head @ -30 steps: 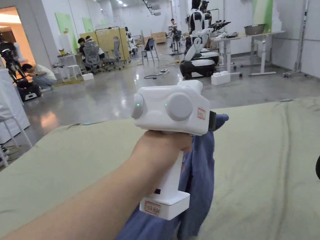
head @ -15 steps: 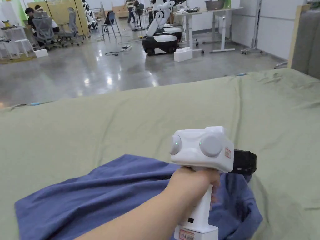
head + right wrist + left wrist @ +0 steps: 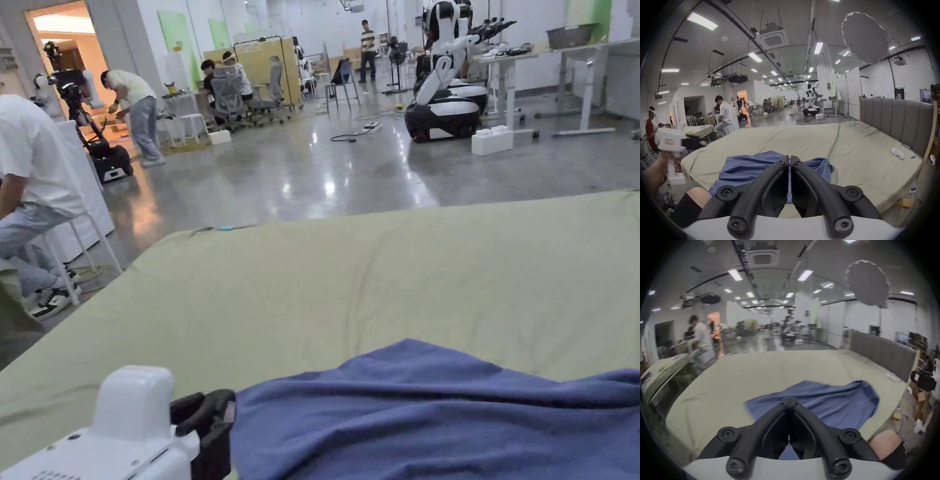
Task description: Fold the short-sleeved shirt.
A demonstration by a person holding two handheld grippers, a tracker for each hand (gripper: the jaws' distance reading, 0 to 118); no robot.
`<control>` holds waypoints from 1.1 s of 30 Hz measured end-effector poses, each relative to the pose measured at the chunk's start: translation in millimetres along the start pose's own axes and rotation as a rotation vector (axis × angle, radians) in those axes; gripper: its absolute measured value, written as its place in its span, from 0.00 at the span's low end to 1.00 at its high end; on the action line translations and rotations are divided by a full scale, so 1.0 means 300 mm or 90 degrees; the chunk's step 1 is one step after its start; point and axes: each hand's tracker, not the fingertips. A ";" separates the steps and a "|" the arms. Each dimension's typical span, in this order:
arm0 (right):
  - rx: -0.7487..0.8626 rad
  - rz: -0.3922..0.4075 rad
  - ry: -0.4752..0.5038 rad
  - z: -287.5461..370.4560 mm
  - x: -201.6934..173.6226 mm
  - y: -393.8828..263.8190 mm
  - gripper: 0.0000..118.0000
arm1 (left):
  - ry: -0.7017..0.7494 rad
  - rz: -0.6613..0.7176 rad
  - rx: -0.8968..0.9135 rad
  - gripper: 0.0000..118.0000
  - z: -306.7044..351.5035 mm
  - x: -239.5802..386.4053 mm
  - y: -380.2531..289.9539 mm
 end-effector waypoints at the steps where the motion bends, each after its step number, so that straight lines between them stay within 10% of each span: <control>1: -0.006 0.008 0.004 -0.012 -0.010 -0.012 0.05 | 0.026 0.025 -0.009 0.00 0.031 -0.051 -0.045; 5: -0.031 0.029 0.007 -0.065 -0.063 -0.042 0.05 | 0.019 0.140 -0.064 0.00 0.077 -0.182 -0.223; 14: -0.092 0.022 -0.011 -0.201 -0.073 -0.064 0.05 | -0.037 0.082 -0.052 0.00 -0.383 -0.238 -0.090; 15: -0.101 0.012 -0.008 -0.218 -0.065 -0.065 0.05 | -0.087 0.090 -0.070 0.19 -0.473 -0.257 -0.052; 17: -0.117 -0.010 -0.007 -0.248 -0.051 -0.066 0.05 | -0.151 0.149 -0.075 0.91 -0.658 -0.304 -0.009; 18: -0.120 -0.017 -0.011 -0.260 -0.045 -0.068 0.05 | -0.115 0.161 -0.130 1.00 -0.758 -0.314 0.014; 24: -0.138 -0.005 -0.037 -0.322 -0.018 -0.094 0.05 | 0.061 -0.025 -0.227 1.00 -1.100 -0.318 -0.047; 29: -0.151 -0.013 -0.038 -0.342 -0.002 -0.112 0.05 | 0.093 0.014 -0.282 1.00 -1.118 -0.298 -0.136; 32: -0.152 -0.015 -0.036 -0.340 0.001 -0.115 0.05 | 0.062 -0.008 -0.266 0.55 -1.056 -0.236 -0.108; 33: -0.152 -0.018 -0.033 -0.336 0.005 -0.119 0.05 | 0.044 -0.040 -0.262 0.18 -1.049 -0.211 -0.103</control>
